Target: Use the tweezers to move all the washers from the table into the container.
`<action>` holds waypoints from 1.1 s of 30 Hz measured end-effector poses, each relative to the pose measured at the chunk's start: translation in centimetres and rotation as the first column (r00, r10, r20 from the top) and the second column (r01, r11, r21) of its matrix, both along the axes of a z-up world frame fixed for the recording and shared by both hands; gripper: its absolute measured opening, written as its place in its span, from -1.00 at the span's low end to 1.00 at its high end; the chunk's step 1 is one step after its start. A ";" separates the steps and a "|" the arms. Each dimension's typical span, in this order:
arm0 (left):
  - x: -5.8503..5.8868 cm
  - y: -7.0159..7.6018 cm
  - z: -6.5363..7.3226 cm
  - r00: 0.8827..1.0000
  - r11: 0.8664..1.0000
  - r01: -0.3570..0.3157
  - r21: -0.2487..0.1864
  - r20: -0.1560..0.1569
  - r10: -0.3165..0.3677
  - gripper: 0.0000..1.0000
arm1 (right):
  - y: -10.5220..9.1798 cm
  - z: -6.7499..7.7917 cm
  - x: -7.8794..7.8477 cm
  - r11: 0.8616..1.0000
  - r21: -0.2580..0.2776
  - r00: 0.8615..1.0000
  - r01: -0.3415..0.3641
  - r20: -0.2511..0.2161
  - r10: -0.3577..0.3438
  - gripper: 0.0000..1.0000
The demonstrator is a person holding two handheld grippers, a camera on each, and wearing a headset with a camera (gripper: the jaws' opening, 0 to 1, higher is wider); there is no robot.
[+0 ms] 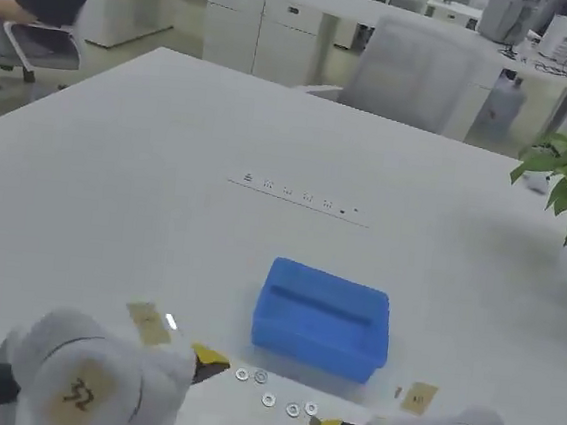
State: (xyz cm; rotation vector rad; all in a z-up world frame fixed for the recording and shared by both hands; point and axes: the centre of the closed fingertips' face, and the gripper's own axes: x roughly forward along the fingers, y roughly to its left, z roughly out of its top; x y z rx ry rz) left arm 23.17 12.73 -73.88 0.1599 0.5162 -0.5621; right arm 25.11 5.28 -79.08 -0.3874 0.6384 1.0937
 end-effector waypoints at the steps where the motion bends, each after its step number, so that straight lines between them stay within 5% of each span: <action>1: -0.2 1.2 -0.5 0.999 0.999 -0.036 0.035 -0.006 0.037 0.15 | 0.1 0.2 0.3 1.000 0.020 1.000 0.012 -0.013 -0.012 -0.99; 6: -0.1 5.1 -1.2 0.977 0.970 -0.211 0.118 0.065 0.205 0.48 | 1.1 1.8 2.7 0.974 0.189 0.986 0.126 -0.134 -0.101 -0.98; 9: 0.0 6.1 -0.6 0.954 0.953 -0.292 0.073 0.098 0.285 0.57 | 1.9 2.7 4.3 0.955 0.253 0.980 0.156 -0.161 -0.118 -0.98; 12: 0.3 7.2 0.1 0.906 0.914 -0.407 -0.010 0.125 0.405 0.61 | 2.8 3.0 5.7 0.944 0.285 0.979 0.165 -0.167 -0.121 -0.97; 16: 0.6 8.4 -0.1 0.885 0.892 -0.448 0.053 0.167 0.435 0.61 | 4.7 2.5 6.8 0.955 0.272 0.988 0.122 -0.120 -0.092 -0.97; 20: 0.4 8.8 -0.5 0.883 0.887 -0.458 0.052 0.146 0.447 0.58 | 6.2 2.1 7.4 0.961 0.264 0.994 0.084 -0.091 -0.062 -0.96; 23: 0.4 9.2 -0.4 0.875 0.878 -0.472 0.076 0.165 0.456 0.54 | 6.8 2.0 7.6 0.957 0.278 0.994 0.079 -0.091 -0.055 -0.96; 30: 0.4 9.4 -0.9 0.879 0.872 -0.469 0.137 0.172 0.446 0.53 | 7.5 1.0 8.5 0.965 0.257 0.997 0.055 -0.063 -0.040 -0.96; 33: 0.4 9.6 -0.7 0.871 0.867 -0.481 0.132 0.180 0.456 0.54 | 7.8 0.8 8.5 0.964 0.259 0.996 0.058 -0.074 -0.040 -0.96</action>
